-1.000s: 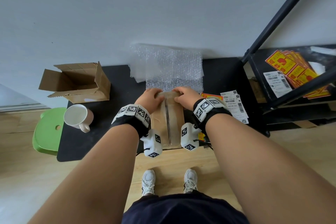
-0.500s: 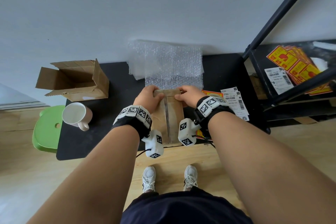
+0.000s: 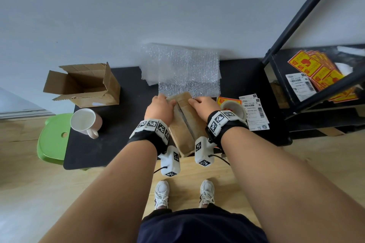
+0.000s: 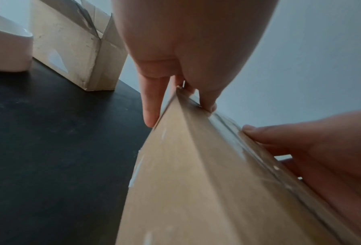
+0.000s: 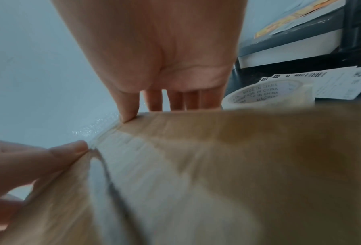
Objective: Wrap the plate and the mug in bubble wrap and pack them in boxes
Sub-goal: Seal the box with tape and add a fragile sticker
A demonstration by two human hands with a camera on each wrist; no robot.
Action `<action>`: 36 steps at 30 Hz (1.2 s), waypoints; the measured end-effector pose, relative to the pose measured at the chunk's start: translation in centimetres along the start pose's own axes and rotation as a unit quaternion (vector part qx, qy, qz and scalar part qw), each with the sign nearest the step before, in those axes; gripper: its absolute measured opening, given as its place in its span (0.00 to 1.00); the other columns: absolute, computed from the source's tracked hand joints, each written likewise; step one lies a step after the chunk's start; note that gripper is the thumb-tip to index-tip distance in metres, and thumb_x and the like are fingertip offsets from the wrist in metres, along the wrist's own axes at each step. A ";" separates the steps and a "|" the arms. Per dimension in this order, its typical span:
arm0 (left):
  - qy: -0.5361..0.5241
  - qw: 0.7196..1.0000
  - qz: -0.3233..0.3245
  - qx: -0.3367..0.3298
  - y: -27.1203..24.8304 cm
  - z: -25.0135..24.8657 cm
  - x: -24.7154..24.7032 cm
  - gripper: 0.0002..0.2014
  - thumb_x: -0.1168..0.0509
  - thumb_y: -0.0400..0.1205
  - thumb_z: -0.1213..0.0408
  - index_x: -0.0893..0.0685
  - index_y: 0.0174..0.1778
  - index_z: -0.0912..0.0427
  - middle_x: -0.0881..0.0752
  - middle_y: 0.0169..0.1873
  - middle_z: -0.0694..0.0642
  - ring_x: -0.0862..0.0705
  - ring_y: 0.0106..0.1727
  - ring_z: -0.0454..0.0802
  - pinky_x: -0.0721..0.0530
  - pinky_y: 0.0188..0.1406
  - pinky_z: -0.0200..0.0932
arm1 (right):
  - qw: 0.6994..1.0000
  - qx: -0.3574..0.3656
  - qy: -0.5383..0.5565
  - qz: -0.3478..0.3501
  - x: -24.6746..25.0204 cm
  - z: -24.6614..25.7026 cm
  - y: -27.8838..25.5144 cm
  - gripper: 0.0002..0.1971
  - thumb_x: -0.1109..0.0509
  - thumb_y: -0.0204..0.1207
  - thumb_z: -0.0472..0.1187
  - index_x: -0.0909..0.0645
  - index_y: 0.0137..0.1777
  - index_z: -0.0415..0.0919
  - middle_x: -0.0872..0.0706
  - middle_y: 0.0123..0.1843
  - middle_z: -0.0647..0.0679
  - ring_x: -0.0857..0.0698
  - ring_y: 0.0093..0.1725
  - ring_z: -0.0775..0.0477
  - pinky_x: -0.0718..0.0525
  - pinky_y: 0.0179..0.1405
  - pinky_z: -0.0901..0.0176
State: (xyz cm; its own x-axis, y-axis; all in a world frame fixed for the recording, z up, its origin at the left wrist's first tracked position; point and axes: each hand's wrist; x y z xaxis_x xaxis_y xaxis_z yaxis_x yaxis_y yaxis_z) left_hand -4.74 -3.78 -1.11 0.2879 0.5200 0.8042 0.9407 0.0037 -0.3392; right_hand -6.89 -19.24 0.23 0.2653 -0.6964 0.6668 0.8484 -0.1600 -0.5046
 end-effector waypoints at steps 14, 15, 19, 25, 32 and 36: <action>0.108 0.987 -0.051 0.108 -2.2 2.1 0.8 0.20 0.54 0.87 0.59 0.28 0.70 0.64 0.24 0.61 0.61 0.21 0.61 0.63 0.25 0.47 0.54 | 0.998 0.001 0.019 -0.059 1.0 -0.9 -0.8 0.16 0.32 0.80 0.47 0.19 0.63 0.40 0.13 0.59 0.44 0.15 0.53 0.44 0.19 0.51 0.56; 0.095 0.989 -0.057 0.098 -2.4 1.9 0.6 0.19 0.54 0.88 0.59 0.30 0.69 0.64 0.26 0.63 0.61 0.21 0.62 0.62 0.25 0.48 0.53 | 0.998 0.006 0.015 -0.061 0.9 -0.9 -0.8 0.15 0.32 0.80 0.46 0.18 0.63 0.40 0.13 0.59 0.43 0.15 0.54 0.43 0.20 0.51 0.56; 0.073 0.994 -0.043 0.067 -2.4 1.8 -0.1 0.18 0.53 0.89 0.61 0.33 0.71 0.66 0.31 0.66 0.60 0.21 0.62 0.60 0.27 0.43 0.50 | 0.998 0.018 0.005 -0.065 0.6 -1.0 -0.8 0.20 0.34 0.82 0.48 0.22 0.71 0.41 0.15 0.66 0.43 0.17 0.63 0.42 0.23 0.57 0.56; 0.115 0.986 -0.122 -0.021 -2.6 1.3 0.0 0.27 0.45 0.84 0.67 0.42 0.80 0.64 0.42 0.81 0.63 0.42 0.80 0.60 0.39 0.80 0.53 | 0.997 0.037 0.023 -0.066 0.8 -1.6 -0.8 0.21 0.35 0.82 0.50 0.22 0.72 0.44 0.16 0.67 0.46 0.18 0.64 0.43 0.24 0.57 0.57; 0.177 0.962 0.024 -0.204 -3.2 -3.5 -2.5 0.37 0.46 0.85 0.43 0.50 0.85 0.54 0.56 0.85 0.50 0.60 0.85 0.51 0.60 0.84 0.51 | 0.979 -0.054 0.023 -0.196 2.0 -5.3 -2.1 0.16 0.42 0.83 0.37 0.17 0.64 0.43 0.13 0.57 0.42 0.16 0.56 0.40 0.23 0.48 0.55; 0.197 0.966 0.024 -0.165 -2.8 -5.1 -3.6 0.37 0.44 0.86 0.49 0.55 0.86 0.58 0.58 0.85 0.55 0.61 0.85 0.56 0.60 0.83 0.52 | 0.984 -0.073 -0.032 -0.160 2.0 -8.0 -2.1 0.10 0.40 0.78 0.34 0.17 0.53 0.38 0.16 0.49 0.43 0.18 0.48 0.39 0.23 0.42 0.55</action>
State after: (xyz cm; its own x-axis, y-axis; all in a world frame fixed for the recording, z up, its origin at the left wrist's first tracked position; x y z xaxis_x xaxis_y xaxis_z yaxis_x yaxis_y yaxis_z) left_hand -7.49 -9.98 -0.55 0.3177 0.1473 0.9367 0.9117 -0.3190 -0.2591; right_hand -11.76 -25.89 -1.76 0.0269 -0.5488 0.8355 0.8199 -0.4661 -0.3325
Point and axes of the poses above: each hand's wrist, its own y-axis towards the middle knuckle, its own x-axis out of the back of the hand, z = x × y
